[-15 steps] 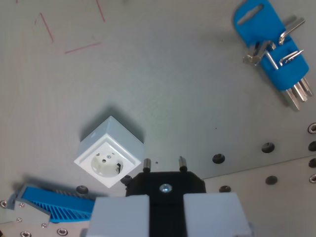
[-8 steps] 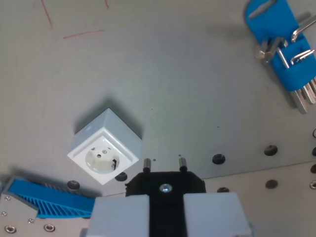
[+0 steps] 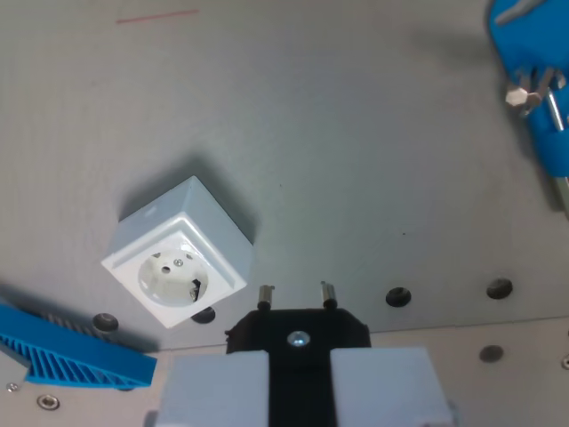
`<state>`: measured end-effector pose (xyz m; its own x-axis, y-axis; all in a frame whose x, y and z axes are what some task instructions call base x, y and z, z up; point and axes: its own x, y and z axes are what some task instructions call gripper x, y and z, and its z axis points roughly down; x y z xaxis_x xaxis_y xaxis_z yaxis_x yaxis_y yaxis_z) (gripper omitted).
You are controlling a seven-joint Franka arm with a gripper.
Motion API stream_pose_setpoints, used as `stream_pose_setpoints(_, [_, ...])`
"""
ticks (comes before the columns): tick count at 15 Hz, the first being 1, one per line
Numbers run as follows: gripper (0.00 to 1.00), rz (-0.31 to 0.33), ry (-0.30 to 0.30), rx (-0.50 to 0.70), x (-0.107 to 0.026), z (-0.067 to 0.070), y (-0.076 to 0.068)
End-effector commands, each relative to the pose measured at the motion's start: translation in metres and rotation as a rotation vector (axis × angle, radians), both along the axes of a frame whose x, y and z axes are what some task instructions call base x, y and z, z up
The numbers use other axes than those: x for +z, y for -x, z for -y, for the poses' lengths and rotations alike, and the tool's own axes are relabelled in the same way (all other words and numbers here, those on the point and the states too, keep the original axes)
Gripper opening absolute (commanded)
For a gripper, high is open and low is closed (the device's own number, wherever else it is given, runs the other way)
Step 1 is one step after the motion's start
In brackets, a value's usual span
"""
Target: Move above the white socket
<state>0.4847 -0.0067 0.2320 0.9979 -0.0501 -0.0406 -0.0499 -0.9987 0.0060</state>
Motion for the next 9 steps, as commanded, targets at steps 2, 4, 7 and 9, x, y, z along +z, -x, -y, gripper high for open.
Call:
stream_pose_setpoints(2, [0.00,0.124,0.015,0.225,-0.013,-0.007,0.017])
stream_pose_setpoints(4, [0.00,0.128,0.017,0.265,-0.020,-0.012,0.023])
stream_pose_setpoints(7, [0.00,0.129,0.022,0.318,-0.033,-0.019,0.033])
stream_pose_setpoints(9, [0.00,0.130,0.025,0.353,-0.041,-0.024,0.039])
